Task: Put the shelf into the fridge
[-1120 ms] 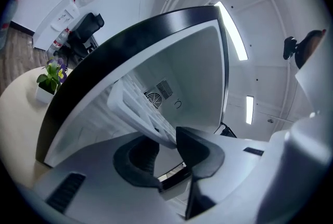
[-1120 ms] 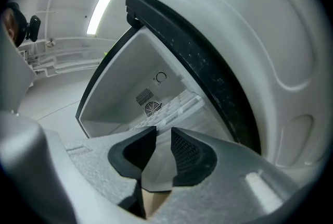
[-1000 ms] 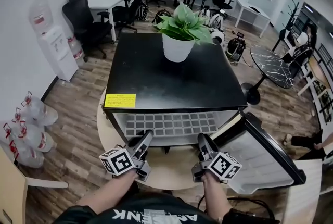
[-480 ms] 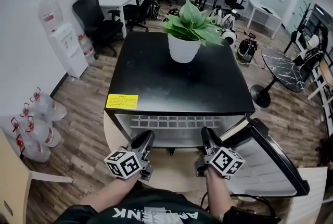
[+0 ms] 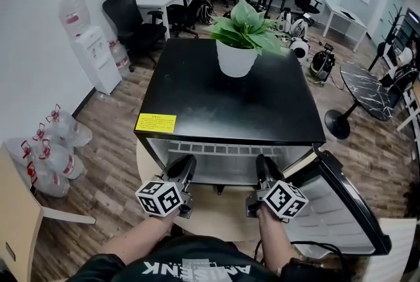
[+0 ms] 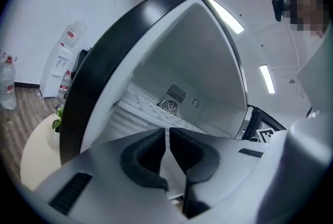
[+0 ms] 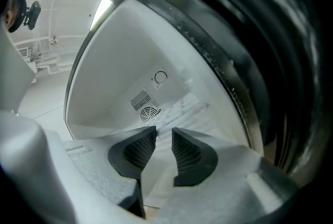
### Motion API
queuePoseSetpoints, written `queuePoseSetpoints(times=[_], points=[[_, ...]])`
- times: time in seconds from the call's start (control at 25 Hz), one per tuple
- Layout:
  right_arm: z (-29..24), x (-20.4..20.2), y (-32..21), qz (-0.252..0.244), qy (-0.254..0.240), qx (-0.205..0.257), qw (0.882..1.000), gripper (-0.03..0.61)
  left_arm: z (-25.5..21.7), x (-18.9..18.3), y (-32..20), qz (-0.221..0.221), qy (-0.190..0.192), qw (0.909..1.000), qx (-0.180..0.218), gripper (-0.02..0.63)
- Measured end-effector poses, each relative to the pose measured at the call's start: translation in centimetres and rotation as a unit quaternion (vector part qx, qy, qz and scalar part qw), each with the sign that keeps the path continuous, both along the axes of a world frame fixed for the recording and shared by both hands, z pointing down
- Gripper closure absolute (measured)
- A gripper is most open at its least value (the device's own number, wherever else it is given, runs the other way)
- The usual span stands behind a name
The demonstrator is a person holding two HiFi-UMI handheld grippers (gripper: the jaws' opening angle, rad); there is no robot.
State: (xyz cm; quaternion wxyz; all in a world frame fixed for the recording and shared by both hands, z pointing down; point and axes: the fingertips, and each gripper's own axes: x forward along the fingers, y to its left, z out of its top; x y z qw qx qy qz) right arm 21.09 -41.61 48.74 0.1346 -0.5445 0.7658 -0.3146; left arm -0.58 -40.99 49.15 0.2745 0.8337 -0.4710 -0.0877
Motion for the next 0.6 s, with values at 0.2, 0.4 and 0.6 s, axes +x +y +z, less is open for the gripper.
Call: queuePoseSetpoints(times=[0.2, 0.4, 0.6], points=[[0.1, -0.1, 0.1, -0.01, 0.025, 0.004, 1.0, 0.481, -0.2, -0.3, 1.6, -0.01, 0.0, 0.9999, -0.005, 0.606], [-0.8, -0.6, 1.4, -0.036, 0.042, 0.02, 0.998, 0.482, -0.9, -0.2, 3.9, -0.01, 0.004, 0.9998, -0.015, 0.611], [-1.8, -0.7, 3.9, -0.071, 0.046, 0.042, 0.996, 0.482, -1.5, 0.3, 6.1, -0.015, -0.041, 0.999, -0.002, 0.612]])
